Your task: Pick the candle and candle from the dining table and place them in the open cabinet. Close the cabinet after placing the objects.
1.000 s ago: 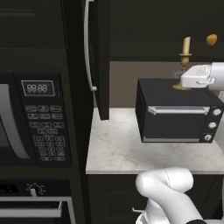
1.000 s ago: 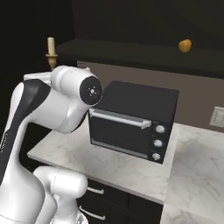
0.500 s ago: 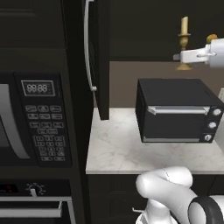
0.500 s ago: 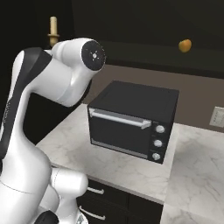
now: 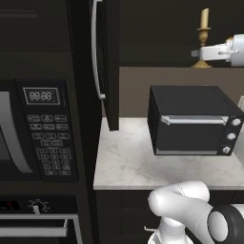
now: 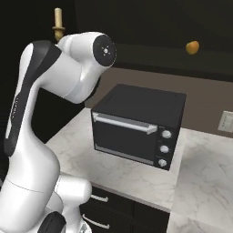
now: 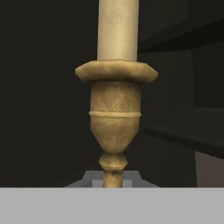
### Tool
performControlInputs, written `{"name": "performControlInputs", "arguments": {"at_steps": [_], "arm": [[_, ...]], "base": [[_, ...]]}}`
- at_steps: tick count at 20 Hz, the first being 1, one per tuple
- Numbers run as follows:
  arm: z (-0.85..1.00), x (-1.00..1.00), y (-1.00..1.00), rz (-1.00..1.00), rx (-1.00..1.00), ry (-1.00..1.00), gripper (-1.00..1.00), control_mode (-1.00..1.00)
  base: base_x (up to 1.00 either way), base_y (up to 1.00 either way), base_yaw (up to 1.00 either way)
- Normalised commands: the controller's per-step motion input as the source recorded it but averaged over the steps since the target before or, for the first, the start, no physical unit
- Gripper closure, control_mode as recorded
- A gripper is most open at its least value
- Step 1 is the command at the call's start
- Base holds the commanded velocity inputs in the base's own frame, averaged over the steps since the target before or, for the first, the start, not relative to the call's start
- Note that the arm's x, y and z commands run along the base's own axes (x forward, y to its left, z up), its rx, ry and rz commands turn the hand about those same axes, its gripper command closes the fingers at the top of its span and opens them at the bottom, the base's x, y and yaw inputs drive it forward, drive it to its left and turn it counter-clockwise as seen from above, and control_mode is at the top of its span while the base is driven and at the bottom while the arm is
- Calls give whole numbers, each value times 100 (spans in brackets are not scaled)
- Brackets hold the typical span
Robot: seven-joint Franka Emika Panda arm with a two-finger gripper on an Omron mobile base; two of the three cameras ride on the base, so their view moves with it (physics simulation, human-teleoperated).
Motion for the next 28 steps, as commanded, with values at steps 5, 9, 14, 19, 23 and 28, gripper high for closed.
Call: {"name": "performControlInputs", "arguments": {"at_steps": [5, 9, 14, 19, 23, 28], "arm": [[0, 25, 0, 0, 2, -19, 100, -100], [0, 24, 0, 0, 1, -2, 100, -100], [0, 24, 0, 0, 2, 0, 100, -100], [0, 26, 0, 0, 2, 1, 100, -100], [0, 28, 0, 1, 0, 0, 100, -100], [-3, 30, 0, 1, 0, 0, 100, -100]], "base": [[0, 0, 0], [0, 0, 0], [0, 0, 0], [0, 0, 0], [0, 0, 0], [0, 0, 0]]}}
